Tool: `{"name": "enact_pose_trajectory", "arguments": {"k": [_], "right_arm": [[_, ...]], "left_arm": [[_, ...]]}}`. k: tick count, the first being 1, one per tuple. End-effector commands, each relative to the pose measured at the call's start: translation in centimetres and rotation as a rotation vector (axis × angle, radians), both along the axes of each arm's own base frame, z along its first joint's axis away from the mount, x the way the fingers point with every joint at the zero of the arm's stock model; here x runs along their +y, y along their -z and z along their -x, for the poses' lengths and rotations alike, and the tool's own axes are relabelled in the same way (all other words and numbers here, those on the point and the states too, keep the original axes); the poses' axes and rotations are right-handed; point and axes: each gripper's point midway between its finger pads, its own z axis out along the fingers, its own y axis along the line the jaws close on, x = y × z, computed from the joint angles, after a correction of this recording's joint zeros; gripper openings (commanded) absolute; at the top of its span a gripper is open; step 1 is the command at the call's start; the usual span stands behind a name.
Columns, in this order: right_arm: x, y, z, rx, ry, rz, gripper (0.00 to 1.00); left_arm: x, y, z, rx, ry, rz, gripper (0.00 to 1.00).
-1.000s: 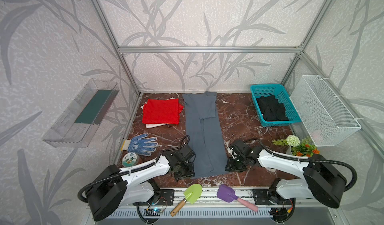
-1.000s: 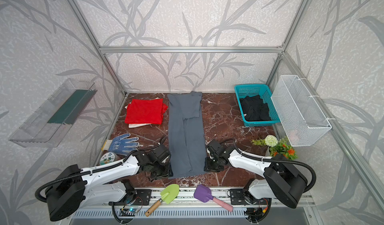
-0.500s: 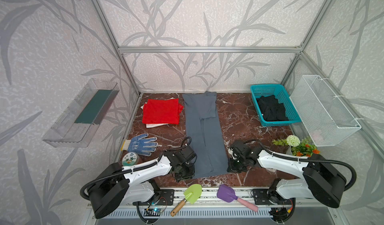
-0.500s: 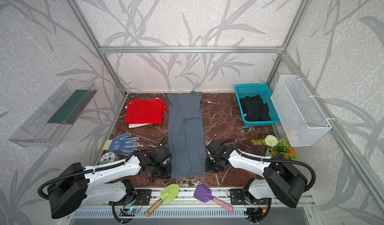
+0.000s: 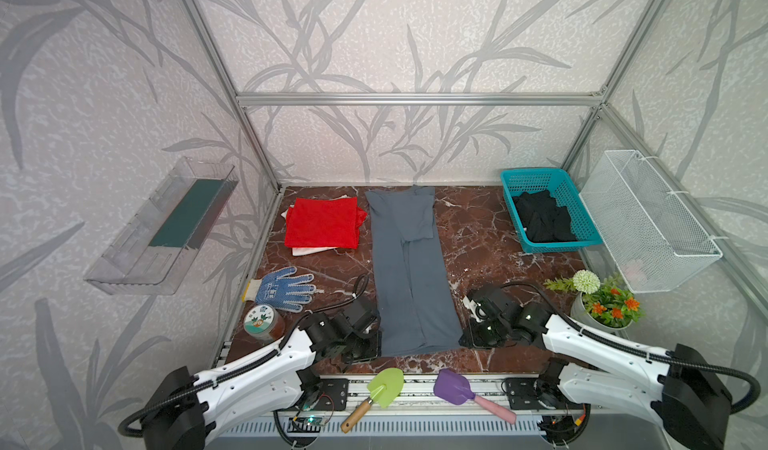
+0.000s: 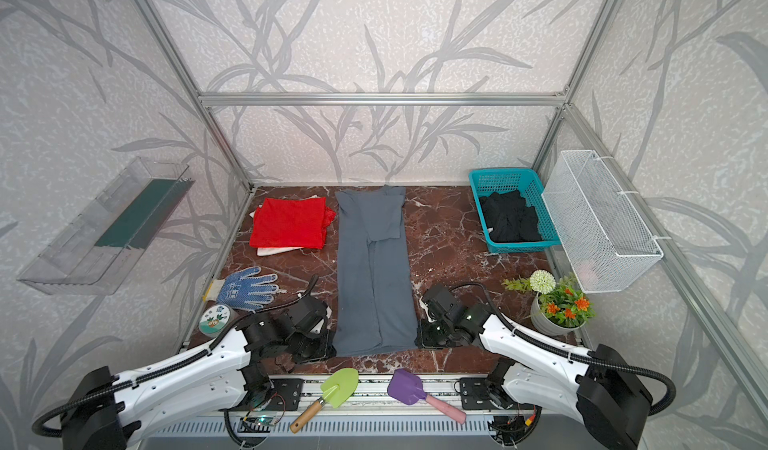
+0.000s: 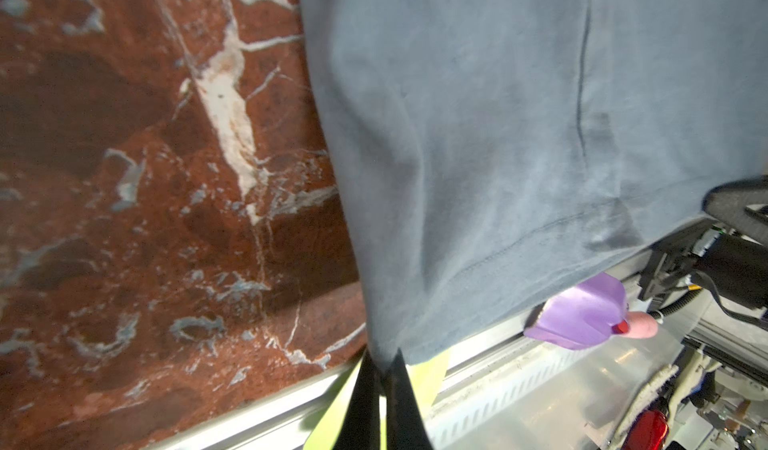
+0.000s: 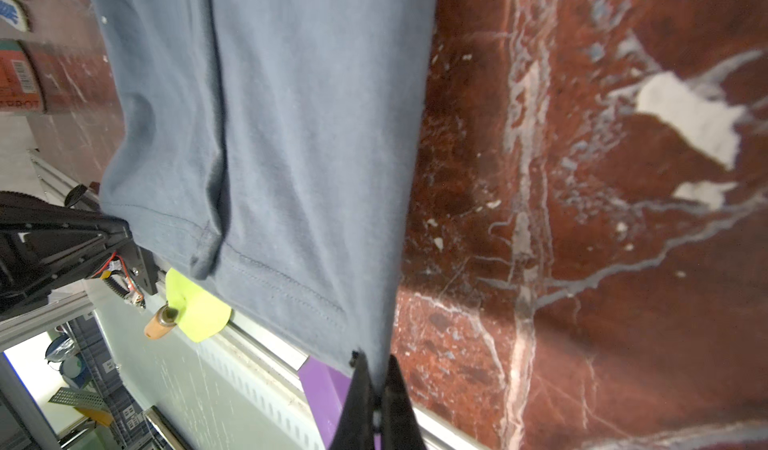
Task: Fold and stack the t-shirts
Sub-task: 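Grasp the shirt's near end with both grippers side by side, then lift the near end and fold it toward the far end with both grippers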
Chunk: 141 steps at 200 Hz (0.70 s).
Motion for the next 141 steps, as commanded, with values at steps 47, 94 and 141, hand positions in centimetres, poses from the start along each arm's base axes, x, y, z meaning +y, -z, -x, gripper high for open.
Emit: {"name": "enact_pose_trajectory", "arguments": {"k": [47,94,141], "right_arm": [[-1.1,-2.0,0.4,-0.022,0.045,0.020,0.00],[-0.4,-3.4,-2.0,-0.106,0.066,0.044,0.00],[-0.1,-4.6,-3.4,-0.159,0.086,0.031,0.00]], "left_arm": [[1.1,-2.9,-0.5,-0.093,0.018,-0.028,0.00],[0.9,-3.6,-2.3,-0.159,-0.003,-0.055,0.00],[1.5,-4.7,-3.8,-0.255,-0.026,-0.085,0.00]]}}
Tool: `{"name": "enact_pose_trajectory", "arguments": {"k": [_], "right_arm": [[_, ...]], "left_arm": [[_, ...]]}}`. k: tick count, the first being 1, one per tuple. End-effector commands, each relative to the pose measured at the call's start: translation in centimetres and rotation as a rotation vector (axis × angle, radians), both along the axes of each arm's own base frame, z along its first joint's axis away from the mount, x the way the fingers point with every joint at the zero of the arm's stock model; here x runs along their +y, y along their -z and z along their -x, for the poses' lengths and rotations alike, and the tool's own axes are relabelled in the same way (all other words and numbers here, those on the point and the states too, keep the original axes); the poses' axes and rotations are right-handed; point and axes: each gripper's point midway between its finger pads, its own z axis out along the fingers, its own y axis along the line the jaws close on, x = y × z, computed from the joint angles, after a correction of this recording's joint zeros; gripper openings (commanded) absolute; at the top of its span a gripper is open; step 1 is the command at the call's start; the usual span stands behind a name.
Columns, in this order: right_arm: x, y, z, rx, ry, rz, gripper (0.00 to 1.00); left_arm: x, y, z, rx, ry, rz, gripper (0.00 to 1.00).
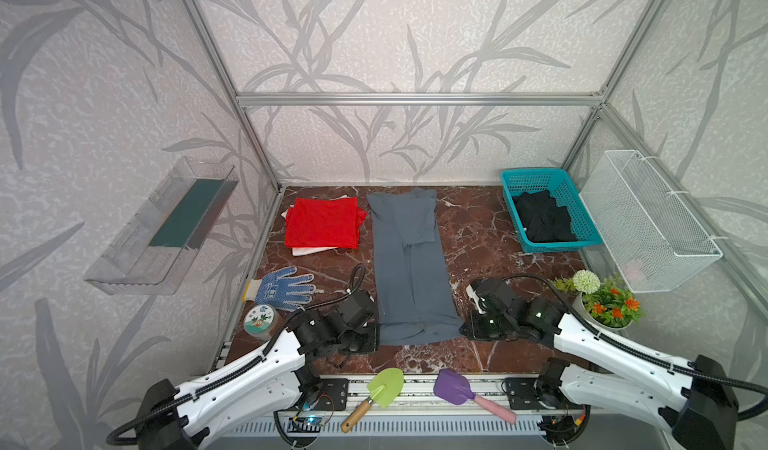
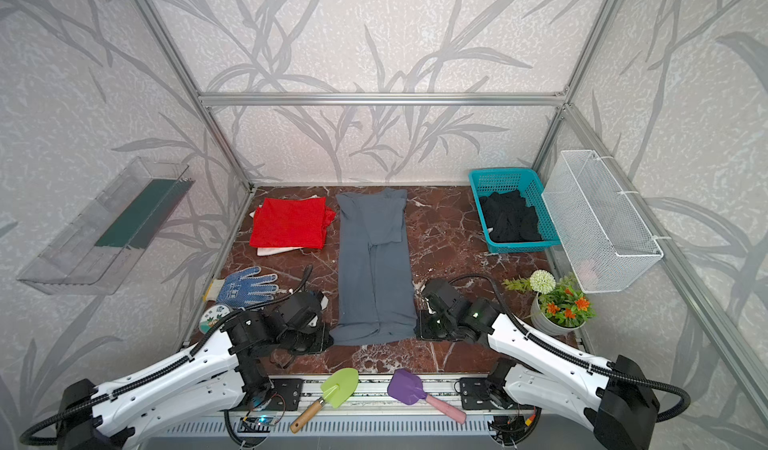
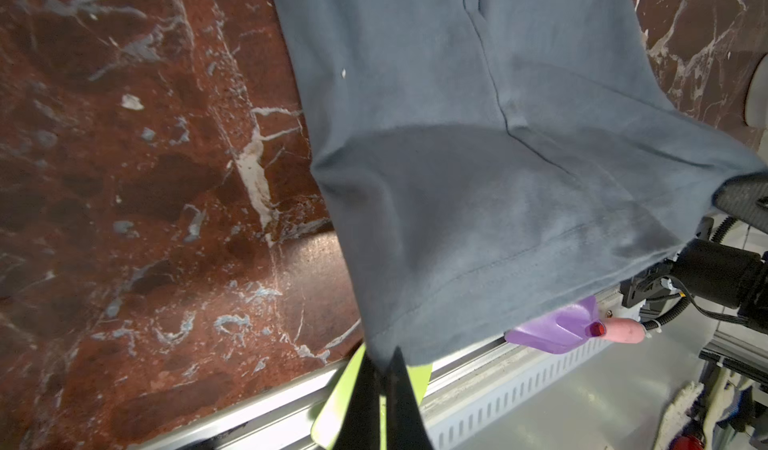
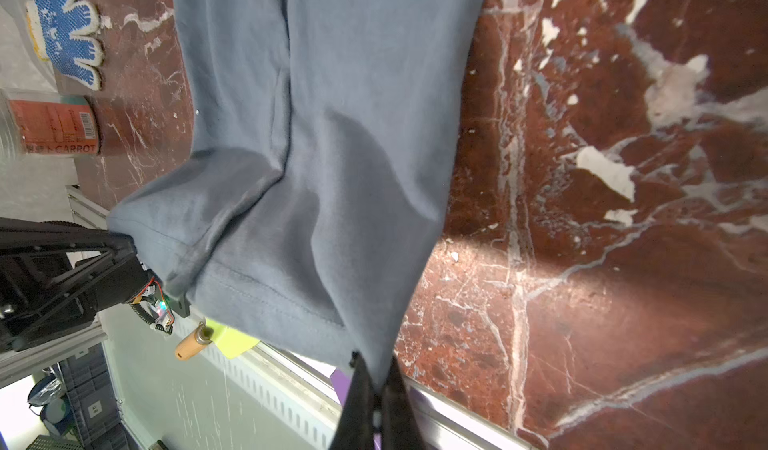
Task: Fold and stack the t-shirts
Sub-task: 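Lift the near end and fold it toward the far end with both grippers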
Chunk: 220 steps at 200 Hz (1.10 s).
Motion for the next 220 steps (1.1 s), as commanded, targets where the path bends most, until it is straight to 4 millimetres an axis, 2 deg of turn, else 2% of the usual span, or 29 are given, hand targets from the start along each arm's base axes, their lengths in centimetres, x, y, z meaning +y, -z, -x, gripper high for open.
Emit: {"name": "enact_pose_trajectory", "arguments": {"k": [1,31,76,142,179,220], "right_arm": [[-0.3,-0.8,-1.1,-0.047,0.016,0.021,0.00],[0.0,-1.6,-2.4,-0.073,0.019,0.009,0.00],[0.8,-3.6,-5.3,-0.140,0.012,-0.018,0.00],[1.9,-5.7,-11.1,-0.202,0.021,-0.074,0.00],[3.2,-6.2,-14.7,-0.242,-0.018,-0.072,0.00],[3.5,-6.4,-18.3,-0.257,0.001,-0.084,0.00]], "left_arm": [[0.7,-1.6,-1.5,-0.094,-0.016,-0.037,0.00],[0.9,-2.6,-2.8,-0.150,-0.014,-0.085,0.00],[0.8,-4.7,-6.2,-0.252,-0.029,-0.148,0.00],[1.8,-7.5,-12.2,-0.322,-0.091,-0.185,0.00],[1.8,-7.8,-15.7,-0.331,-0.086,-0.210,0.00],[1.7,-7.7,-19.6,-0.309,-0.095,-0.219,0.00]]}}
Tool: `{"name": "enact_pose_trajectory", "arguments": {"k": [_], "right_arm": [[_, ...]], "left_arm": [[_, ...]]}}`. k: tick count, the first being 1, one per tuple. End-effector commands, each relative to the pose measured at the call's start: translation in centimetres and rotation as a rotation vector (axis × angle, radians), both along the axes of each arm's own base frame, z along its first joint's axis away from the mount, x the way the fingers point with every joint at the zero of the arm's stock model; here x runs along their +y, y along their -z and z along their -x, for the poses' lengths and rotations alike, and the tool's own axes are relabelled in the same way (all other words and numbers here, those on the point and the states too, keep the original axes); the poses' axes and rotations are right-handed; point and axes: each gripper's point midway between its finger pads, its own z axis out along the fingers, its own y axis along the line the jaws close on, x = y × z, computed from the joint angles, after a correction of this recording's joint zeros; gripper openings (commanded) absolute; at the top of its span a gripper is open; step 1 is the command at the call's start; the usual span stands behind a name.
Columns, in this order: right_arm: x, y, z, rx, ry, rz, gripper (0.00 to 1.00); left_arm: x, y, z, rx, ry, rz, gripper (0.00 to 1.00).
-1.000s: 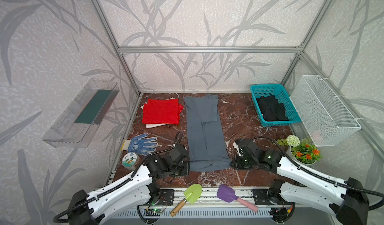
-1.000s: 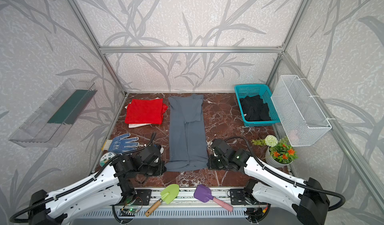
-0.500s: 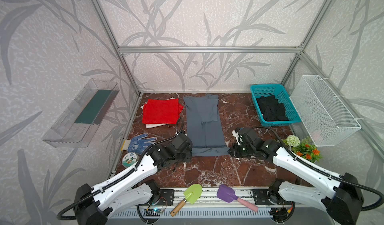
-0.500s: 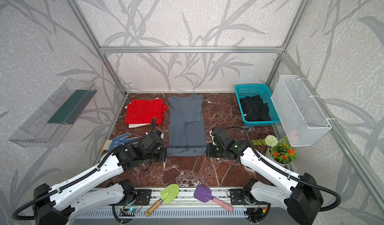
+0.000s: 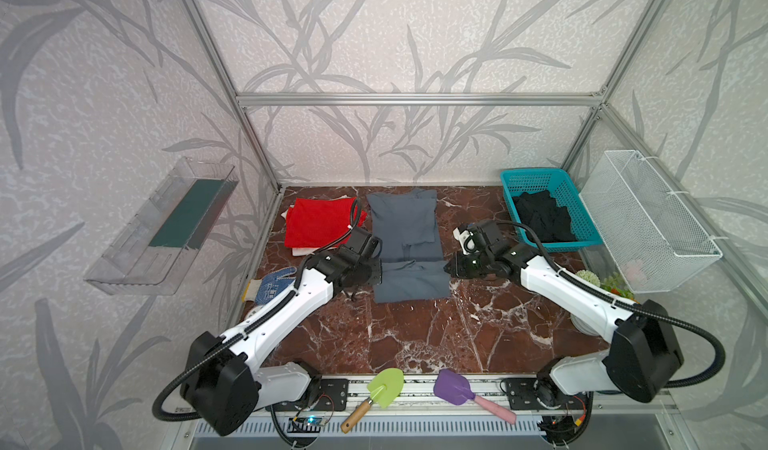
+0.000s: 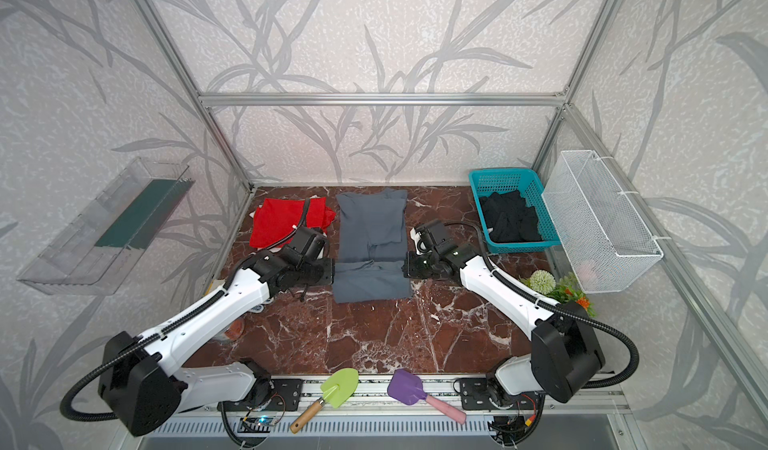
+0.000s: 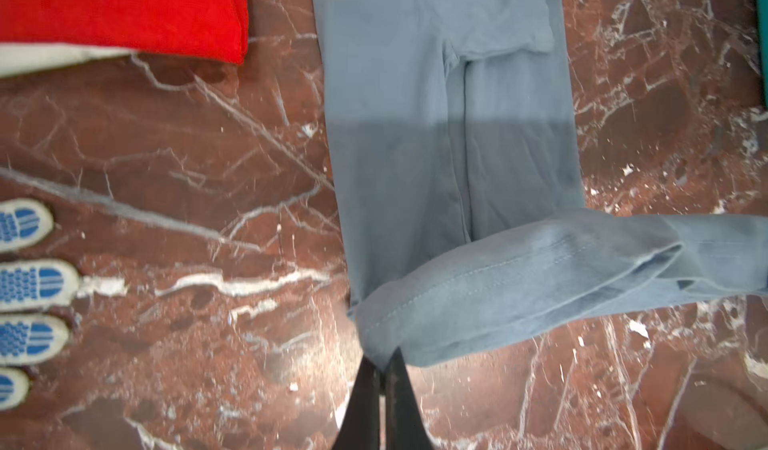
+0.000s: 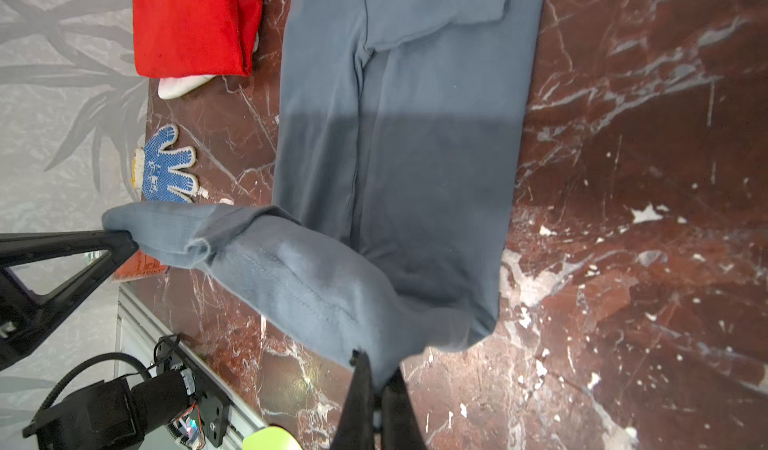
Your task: Fold and stack the t-shirts
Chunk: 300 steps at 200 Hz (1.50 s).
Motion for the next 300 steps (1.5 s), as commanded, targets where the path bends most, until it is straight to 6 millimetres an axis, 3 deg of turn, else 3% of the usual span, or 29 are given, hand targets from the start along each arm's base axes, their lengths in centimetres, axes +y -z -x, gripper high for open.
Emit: {"name": "enact_pose_trajectory", "arguments": {"k": [1,73,77,123,184,211,228,242,254,279,300], "right_arm": [[0.5,-1.2,-2.1,-0.050,-0.022,-0.025,0.00],[1.1,-0.2,-7.6,-0.030,-0.022,-0.036,0.00],[1.2,0.9,-7.9,-0.006,-0.022,-0.025,0.00],[1.3,4.2,-11.0,0.055,-0.013,-0.036,0.00],[1.4,7.2,-13.8,0.107,-0.014,-0.047,0.00],[1.2,8.2,-14.4,0.117,-0.008,-0.049,0.00],[1.2,8.0,-14.7,0.112,-0.015,-0.062,0.14],[0.8,7.0,-14.6,0.084,-0.026,-0.045,0.29],[0.3,5.7,-14.4,0.043,-0.015,-0.030,0.37],[-0.2,3.9,-12.2,0.004,-0.010,-0.002,0.41],[0.9,4.0,-9.4,0.024,-0.046,0.015,0.38]], "left_arm": [[-0.4,-1.2,-2.5,-0.032,0.029,0.006,0.00],[-0.4,-0.1,-8.9,0.014,0.014,0.008,0.00],[-0.4,0.1,-9.2,0.017,0.012,0.009,0.00],[-0.5,3.0,-12.0,0.084,0.007,0.024,0.00],[0.6,5.7,-14.6,0.127,-0.033,0.020,0.00],[0.8,6.7,-15.2,0.142,-0.037,0.025,0.00],[0.9,6.9,-15.5,0.139,-0.031,0.029,0.00],[0.6,6.3,-15.9,0.106,-0.012,0.044,0.24],[0.5,5.1,-16.1,0.058,-0.006,0.056,0.34],[-0.2,2.2,-15.5,-0.039,-0.003,0.112,0.39],[-2.0,1.9,-13.7,-0.038,0.041,0.142,0.37]]}}
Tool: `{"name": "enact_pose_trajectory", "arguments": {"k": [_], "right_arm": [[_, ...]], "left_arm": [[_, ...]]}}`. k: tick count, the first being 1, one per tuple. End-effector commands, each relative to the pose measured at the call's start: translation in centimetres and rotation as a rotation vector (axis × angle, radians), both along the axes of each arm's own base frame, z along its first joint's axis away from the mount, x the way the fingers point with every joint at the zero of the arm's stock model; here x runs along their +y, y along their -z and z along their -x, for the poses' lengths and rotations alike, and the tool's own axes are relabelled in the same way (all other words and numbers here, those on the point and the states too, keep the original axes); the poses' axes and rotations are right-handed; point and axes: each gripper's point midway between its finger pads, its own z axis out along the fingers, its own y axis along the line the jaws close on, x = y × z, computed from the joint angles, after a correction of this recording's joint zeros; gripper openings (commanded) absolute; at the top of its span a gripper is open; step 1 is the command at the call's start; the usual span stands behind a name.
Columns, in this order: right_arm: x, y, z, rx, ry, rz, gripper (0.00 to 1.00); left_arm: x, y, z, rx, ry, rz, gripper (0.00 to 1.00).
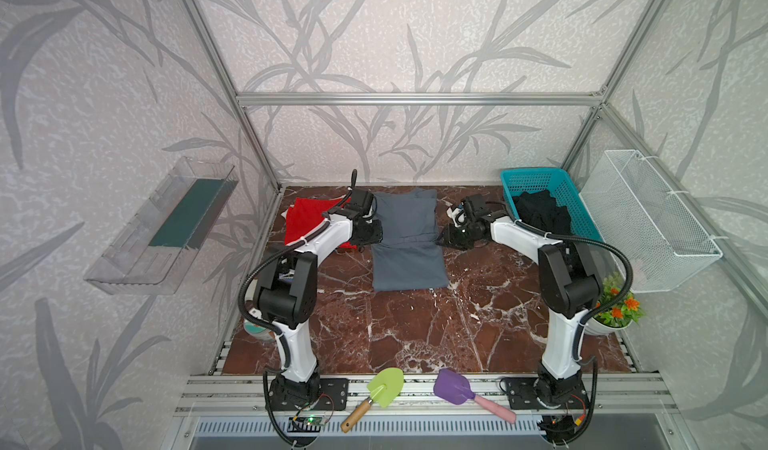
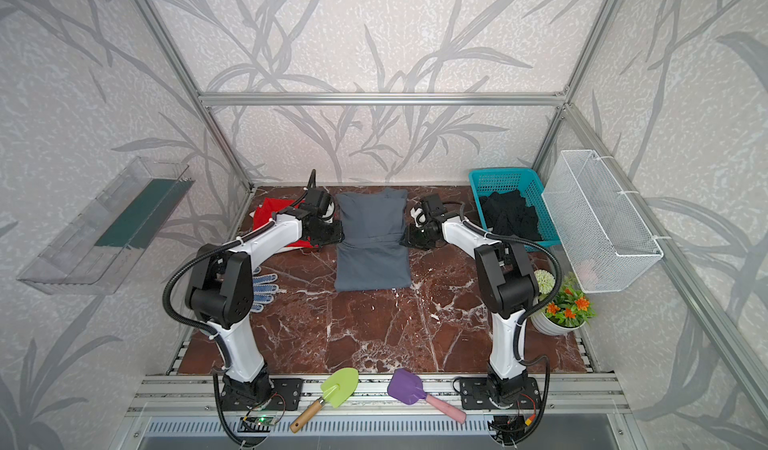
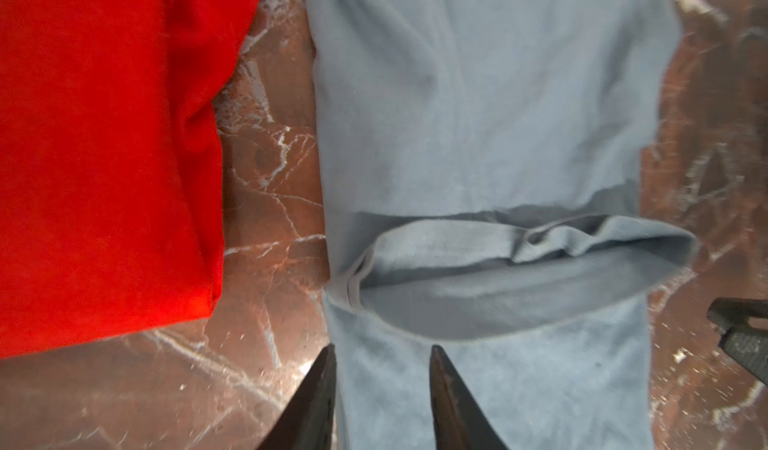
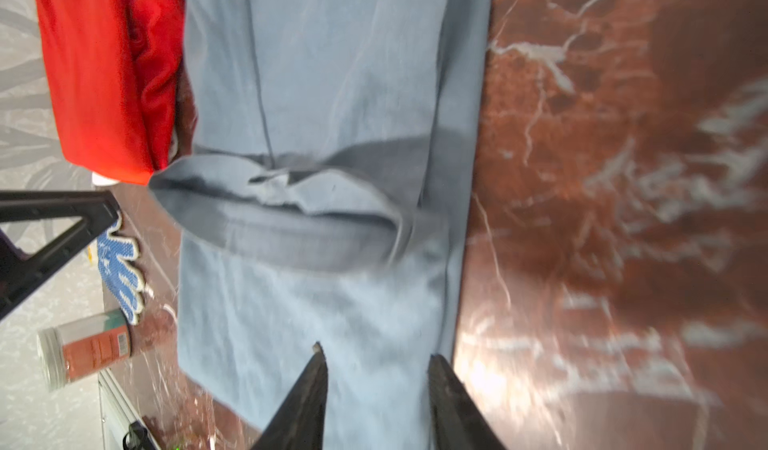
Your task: Fold and stack the t-shirts
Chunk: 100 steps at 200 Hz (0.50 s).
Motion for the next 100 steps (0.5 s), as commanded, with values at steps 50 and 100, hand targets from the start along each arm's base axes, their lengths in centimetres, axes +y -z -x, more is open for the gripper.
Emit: {"name": "enact_pose_trajectory", "arguments": {"k": [50,100], "right_arm": [[5.1,2.2,8.1,0.074,-0.084,0.002,0.11],[3.9,6.9,10.7,0.177,-0.039,0.068,0.10]], "left_arm": [[-9.0,1.3,3.2,0.020,0.154,0.074,0.27],[-10.4,5.4,2.2,0.089,0.139,0.037,0.26]]}}
